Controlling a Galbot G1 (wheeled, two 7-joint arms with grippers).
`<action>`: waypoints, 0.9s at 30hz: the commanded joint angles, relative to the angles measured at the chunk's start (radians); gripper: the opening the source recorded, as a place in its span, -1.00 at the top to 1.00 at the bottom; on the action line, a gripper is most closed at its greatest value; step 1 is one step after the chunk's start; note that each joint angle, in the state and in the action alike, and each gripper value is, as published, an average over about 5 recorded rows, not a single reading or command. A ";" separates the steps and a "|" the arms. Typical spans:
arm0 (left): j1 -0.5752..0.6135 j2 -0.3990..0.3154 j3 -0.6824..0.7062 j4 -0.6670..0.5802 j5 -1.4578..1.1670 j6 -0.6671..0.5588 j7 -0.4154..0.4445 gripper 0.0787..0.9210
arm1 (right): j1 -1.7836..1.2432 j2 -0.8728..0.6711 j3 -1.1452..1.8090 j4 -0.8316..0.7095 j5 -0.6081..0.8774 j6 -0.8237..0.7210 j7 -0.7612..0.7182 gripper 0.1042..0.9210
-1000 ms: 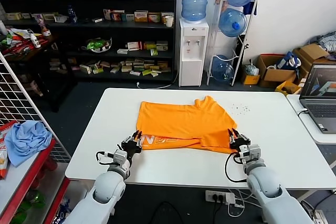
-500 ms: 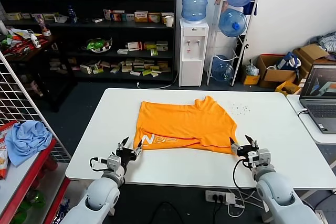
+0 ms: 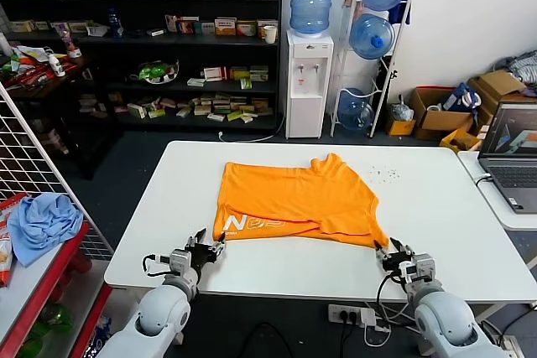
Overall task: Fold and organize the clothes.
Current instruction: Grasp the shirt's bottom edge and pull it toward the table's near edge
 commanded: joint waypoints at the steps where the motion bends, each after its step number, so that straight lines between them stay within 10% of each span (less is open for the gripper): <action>1: 0.011 0.008 -0.001 -0.006 -0.024 0.016 -0.001 0.03 | -0.025 -0.010 0.007 0.019 0.005 -0.015 0.008 0.41; 15: 0.161 0.092 -0.026 -0.224 -0.077 0.053 -0.016 0.93 | -0.197 -0.091 0.071 0.162 0.020 -0.032 0.024 0.95; 27: 0.234 0.114 -0.039 -0.286 -0.055 0.046 -0.011 0.95 | -0.203 -0.040 0.089 0.152 -0.059 0.176 -0.001 0.86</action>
